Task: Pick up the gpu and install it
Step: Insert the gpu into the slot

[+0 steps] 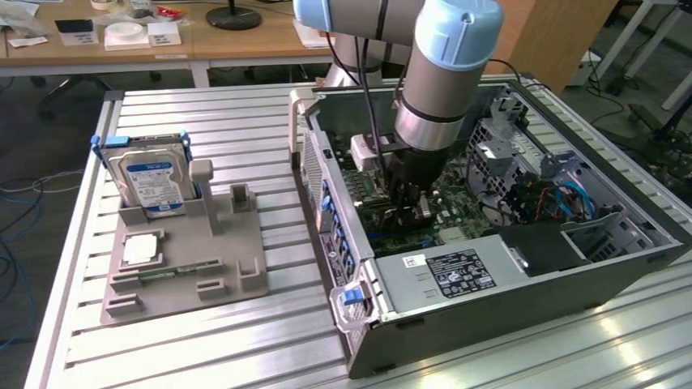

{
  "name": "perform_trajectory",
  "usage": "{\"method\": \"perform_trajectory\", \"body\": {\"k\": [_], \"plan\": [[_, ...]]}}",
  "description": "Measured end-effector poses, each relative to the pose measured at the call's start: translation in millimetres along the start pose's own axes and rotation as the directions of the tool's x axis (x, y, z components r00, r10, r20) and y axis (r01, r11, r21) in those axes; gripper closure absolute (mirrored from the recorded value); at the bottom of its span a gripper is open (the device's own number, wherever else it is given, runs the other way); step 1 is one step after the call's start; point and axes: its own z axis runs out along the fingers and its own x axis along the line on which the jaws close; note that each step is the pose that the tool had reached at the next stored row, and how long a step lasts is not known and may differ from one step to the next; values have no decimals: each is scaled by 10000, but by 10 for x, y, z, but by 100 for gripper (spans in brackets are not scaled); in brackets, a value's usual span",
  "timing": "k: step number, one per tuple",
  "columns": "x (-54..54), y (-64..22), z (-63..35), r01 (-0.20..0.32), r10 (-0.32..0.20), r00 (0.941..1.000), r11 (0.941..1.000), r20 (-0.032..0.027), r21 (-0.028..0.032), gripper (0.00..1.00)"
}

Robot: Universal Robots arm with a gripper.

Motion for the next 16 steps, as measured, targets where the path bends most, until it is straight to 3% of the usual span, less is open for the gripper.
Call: {"method": "perform_trajectory", "body": {"k": [9,11,12,13,16], "plan": [[0,-1,11,3,-3,10000,10000,2,4,73],[-3,-3,19,5,-6,10000,10000,25,23,71],[-2,-3,6,6,-7,10000,10000,19,29,71],[-1,-3,-29,7,-7,10000,10000,1,24,65],[-5,-5,-163,4,-4,10000,10000,3,34,65]]}}
